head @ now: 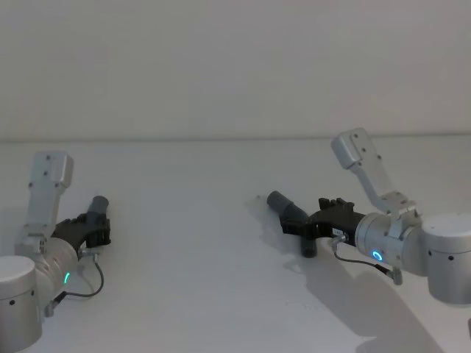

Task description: Use both hands to pick up one end of the pipe from the table, align the ends, and insert them.

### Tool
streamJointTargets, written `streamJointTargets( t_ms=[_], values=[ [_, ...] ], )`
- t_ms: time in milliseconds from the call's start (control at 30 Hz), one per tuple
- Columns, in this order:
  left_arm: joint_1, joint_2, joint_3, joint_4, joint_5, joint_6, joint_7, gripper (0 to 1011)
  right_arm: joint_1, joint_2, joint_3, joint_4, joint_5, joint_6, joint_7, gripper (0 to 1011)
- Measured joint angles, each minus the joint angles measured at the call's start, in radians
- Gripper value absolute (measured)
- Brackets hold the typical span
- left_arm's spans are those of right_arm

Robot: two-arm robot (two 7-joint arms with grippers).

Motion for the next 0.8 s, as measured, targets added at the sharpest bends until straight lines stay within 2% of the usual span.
streamJointTargets(
  t_ms=[800],
  values=[
    [0.000, 0.000, 0.000, 0.000, 0.000, 0.000, 0.000, 302, 0.002, -0.021, 0.004, 0.022, -0.020, 0.024, 0.000, 1002]
  ],
)
